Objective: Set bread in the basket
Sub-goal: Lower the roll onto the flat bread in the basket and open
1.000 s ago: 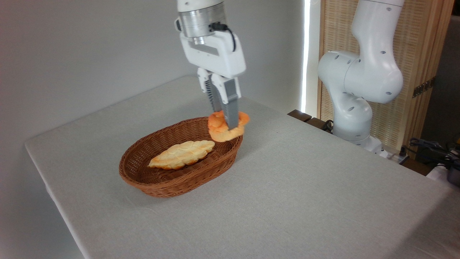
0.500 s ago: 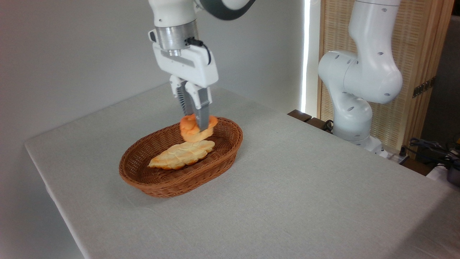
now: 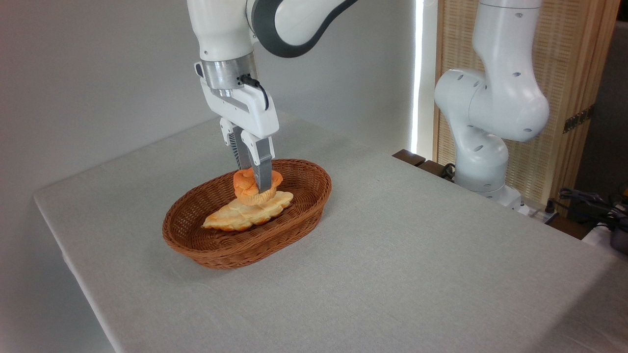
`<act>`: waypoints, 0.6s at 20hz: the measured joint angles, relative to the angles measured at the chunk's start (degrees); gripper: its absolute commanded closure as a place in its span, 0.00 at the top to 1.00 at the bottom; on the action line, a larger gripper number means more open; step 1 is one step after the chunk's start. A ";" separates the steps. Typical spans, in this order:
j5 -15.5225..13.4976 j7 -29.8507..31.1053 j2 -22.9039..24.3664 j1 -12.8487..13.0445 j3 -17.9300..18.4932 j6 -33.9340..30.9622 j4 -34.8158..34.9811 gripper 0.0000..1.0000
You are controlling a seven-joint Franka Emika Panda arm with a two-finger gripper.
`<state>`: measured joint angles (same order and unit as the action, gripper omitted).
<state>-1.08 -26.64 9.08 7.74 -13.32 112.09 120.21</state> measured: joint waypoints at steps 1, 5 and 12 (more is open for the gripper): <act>0.00 0.01 -0.07 0.02 -0.17 0.13 0.23 0.99; 0.00 0.01 -0.09 0.02 -0.25 0.23 0.48 1.00; 0.00 0.01 -0.09 0.02 -0.25 0.23 0.51 1.00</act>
<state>-1.08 -26.63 8.99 7.76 -13.57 112.32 120.72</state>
